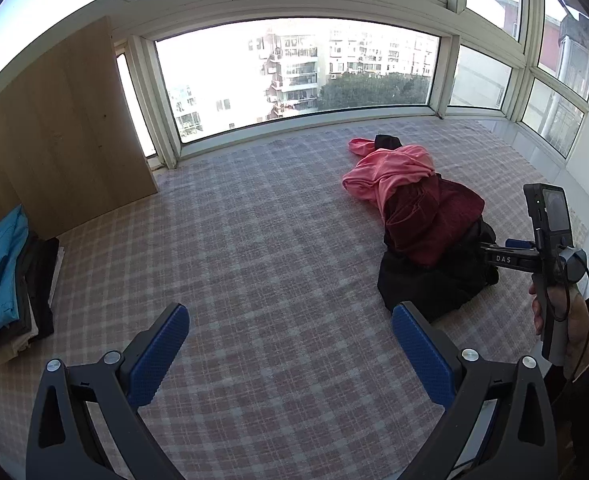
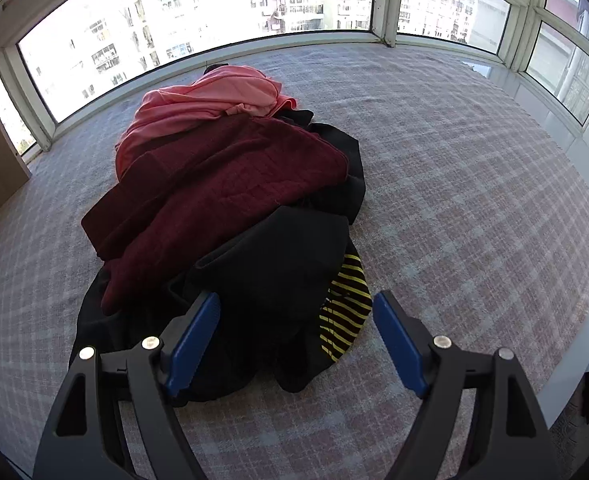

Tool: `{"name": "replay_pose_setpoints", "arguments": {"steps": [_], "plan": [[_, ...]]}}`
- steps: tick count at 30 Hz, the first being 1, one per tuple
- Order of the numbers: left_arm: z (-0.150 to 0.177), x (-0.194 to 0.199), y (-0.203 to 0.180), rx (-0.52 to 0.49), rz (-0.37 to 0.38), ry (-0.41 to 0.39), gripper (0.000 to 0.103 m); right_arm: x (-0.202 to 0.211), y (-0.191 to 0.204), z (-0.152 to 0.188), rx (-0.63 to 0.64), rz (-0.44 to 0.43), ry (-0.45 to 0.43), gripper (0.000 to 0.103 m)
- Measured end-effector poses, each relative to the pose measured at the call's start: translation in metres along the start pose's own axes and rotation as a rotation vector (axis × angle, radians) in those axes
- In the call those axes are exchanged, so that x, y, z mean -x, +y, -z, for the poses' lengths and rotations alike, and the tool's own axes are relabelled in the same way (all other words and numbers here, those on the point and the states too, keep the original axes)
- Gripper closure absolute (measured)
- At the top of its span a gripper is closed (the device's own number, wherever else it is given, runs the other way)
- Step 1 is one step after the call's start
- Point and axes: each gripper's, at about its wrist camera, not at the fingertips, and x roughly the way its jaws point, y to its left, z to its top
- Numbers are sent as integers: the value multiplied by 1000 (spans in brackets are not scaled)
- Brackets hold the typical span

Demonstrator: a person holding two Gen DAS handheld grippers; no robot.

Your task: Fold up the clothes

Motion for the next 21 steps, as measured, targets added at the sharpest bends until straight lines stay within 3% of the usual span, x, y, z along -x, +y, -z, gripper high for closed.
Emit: {"name": "replay_pose_setpoints", "arguments": {"steps": [6,10,13,17,21], "plan": [[-4,-12,5,29,-11,23,1,-26,-2,-9,3,-35,50,25],[-9,-18,5,17,-33,23,1,-22,-9,-12,-19,-52,55,25],[-13,-23,5,17,-36,24,1,3,-13,-21,-48,-53,-17,25],[-18,-28,6,18,-43,27,1,20,0,-65,-67,-110,-89,25],[-21,-31,14,31,-62,26,1,-7,37,-115,2,-117,-77,25]]}}
